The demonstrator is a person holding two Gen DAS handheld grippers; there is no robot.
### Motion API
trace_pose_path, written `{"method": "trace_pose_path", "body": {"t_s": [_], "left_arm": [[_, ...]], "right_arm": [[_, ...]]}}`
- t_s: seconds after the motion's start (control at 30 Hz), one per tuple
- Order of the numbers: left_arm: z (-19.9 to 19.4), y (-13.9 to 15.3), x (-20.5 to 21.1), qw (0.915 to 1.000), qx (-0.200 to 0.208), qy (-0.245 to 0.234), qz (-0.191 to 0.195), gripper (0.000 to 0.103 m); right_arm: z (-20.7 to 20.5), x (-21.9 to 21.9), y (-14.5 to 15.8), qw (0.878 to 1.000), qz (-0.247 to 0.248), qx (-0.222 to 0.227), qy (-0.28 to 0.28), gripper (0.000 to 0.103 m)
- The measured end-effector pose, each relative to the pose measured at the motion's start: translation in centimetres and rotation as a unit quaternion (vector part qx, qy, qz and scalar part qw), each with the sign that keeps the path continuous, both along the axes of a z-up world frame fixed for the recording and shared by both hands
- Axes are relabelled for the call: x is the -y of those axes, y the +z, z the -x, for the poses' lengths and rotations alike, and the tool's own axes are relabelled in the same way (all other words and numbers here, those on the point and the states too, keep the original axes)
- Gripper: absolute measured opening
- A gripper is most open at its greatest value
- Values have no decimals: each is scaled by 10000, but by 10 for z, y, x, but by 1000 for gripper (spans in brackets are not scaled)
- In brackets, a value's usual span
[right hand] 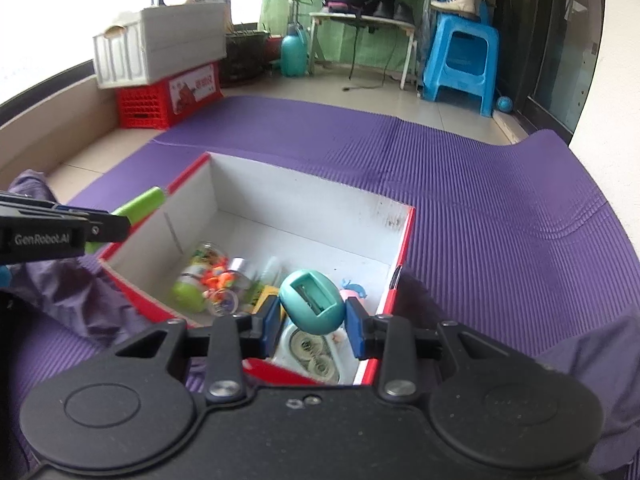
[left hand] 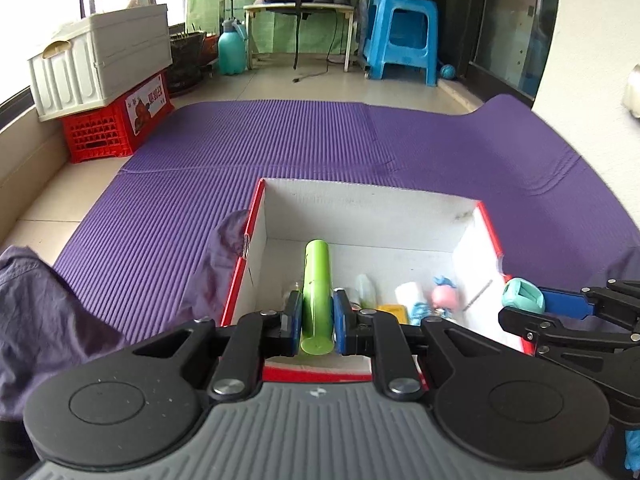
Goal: Organize rigid objects
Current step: 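Carry the highlighter and sharpener with both tools into the red box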
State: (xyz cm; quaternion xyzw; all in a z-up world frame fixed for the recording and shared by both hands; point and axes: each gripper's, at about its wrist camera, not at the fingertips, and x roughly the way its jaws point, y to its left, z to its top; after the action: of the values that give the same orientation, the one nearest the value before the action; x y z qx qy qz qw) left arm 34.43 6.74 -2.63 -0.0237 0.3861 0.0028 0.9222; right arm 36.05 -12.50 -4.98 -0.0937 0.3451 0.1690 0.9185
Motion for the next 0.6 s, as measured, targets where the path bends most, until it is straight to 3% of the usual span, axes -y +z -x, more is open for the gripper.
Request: {"method": "trace_pose_path", "body": {"t_s": [0.43, 0.6], "left_arm": [[-82, -59, -3, 9974, -717, -38, 41, 16], [-98, -71, -1, 9974, -707, -95, 44, 16]], "right_arm": [[-71, -28, -56, 9978, 234, -627, -38, 34], [-85, -39, -75, 9960, 315, -833, 35, 34]]}}
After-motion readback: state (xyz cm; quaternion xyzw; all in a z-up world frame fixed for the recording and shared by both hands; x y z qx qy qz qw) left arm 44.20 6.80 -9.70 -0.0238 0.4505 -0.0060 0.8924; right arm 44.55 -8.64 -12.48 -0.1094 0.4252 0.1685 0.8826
